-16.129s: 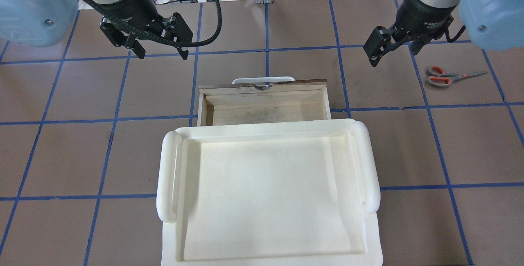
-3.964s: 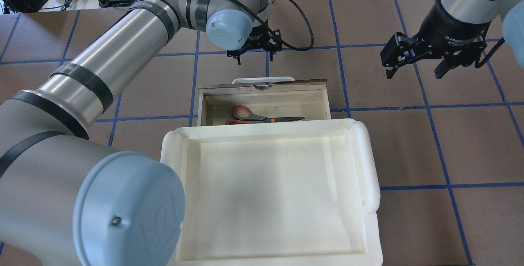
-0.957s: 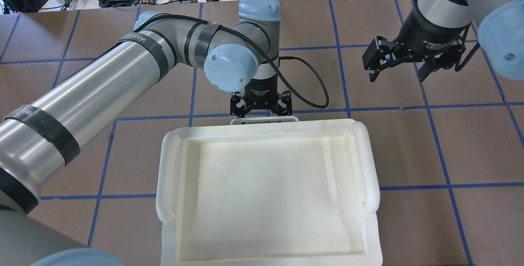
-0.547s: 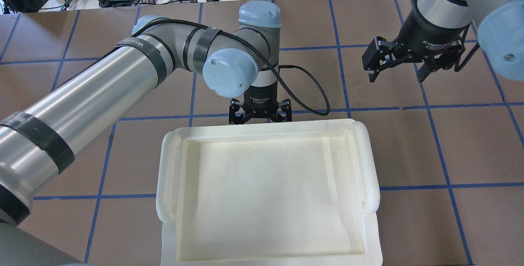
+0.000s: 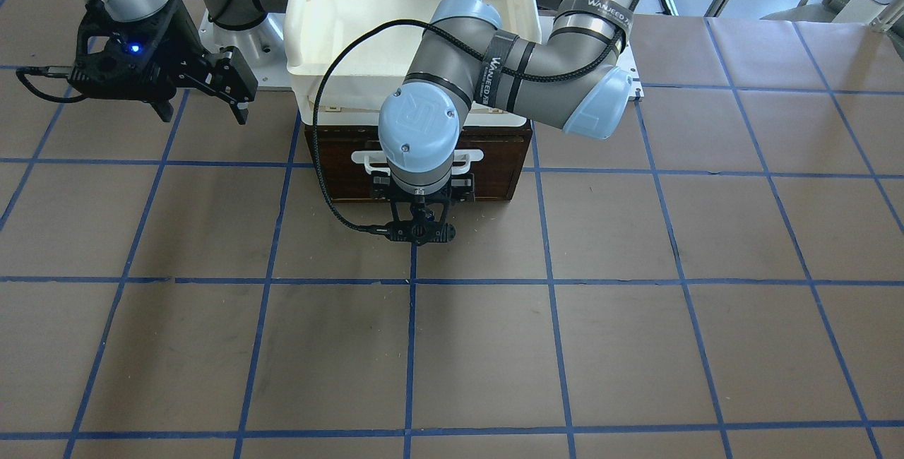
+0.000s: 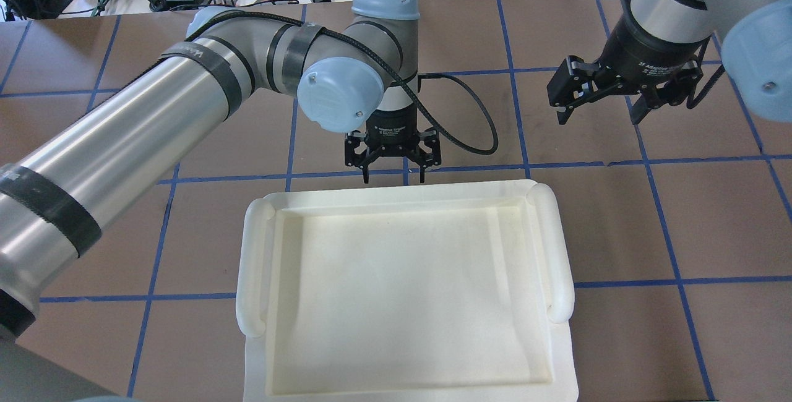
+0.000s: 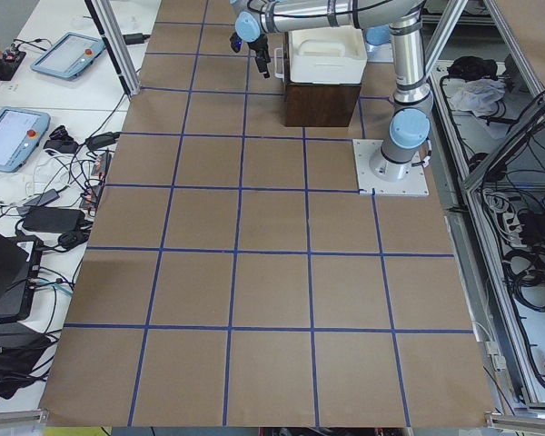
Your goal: Put scissors in drawer and close it
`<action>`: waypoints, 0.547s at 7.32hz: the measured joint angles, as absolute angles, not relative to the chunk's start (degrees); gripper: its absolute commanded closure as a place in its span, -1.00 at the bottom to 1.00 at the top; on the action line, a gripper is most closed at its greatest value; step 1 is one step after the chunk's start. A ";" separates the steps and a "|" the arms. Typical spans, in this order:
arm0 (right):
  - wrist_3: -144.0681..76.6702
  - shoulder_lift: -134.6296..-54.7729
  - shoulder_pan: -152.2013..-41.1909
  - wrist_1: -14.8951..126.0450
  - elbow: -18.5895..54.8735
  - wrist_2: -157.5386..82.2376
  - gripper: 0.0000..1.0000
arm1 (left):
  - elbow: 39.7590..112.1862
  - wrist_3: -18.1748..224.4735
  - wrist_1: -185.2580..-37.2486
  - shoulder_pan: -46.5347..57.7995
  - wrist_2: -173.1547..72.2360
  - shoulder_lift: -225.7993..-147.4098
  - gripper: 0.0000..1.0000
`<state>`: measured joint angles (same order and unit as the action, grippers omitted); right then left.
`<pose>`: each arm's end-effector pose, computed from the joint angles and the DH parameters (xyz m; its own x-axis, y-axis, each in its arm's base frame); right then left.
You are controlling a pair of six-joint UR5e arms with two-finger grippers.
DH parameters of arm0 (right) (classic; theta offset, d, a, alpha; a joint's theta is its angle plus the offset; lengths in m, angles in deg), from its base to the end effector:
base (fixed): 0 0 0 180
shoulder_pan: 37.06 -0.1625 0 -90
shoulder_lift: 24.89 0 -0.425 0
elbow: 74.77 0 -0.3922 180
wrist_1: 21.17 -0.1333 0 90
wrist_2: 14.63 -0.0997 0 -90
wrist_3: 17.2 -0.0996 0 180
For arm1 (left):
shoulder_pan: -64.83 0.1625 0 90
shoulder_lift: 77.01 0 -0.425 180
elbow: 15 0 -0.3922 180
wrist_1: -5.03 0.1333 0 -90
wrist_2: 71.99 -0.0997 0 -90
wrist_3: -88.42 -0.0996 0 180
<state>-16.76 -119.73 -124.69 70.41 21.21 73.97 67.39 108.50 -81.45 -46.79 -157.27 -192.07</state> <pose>0.1167 -0.4619 0.4794 -0.9991 0.0335 -0.0244 0.0337 0.9994 -0.0079 -0.3626 -0.5308 0.3095 -0.9998 0.0178 -0.0076 0.0153 0.9672 0.2535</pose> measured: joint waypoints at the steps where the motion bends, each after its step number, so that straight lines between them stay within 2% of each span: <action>1: -16.76 -119.73 -124.69 70.41 21.21 73.97 -1.00 | 64.54 106.74 -81.16 -45.70 -157.62 -191.25 -1.00; 4: -16.76 -119.78 -124.69 70.36 21.16 73.96 -1.00 | 62.21 97.83 -80.57 -40.59 -158.69 -184.36 -1.00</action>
<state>-16.76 -119.78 -124.69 70.36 21.16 73.96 62.21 97.83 -80.57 -40.59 -158.69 -184.36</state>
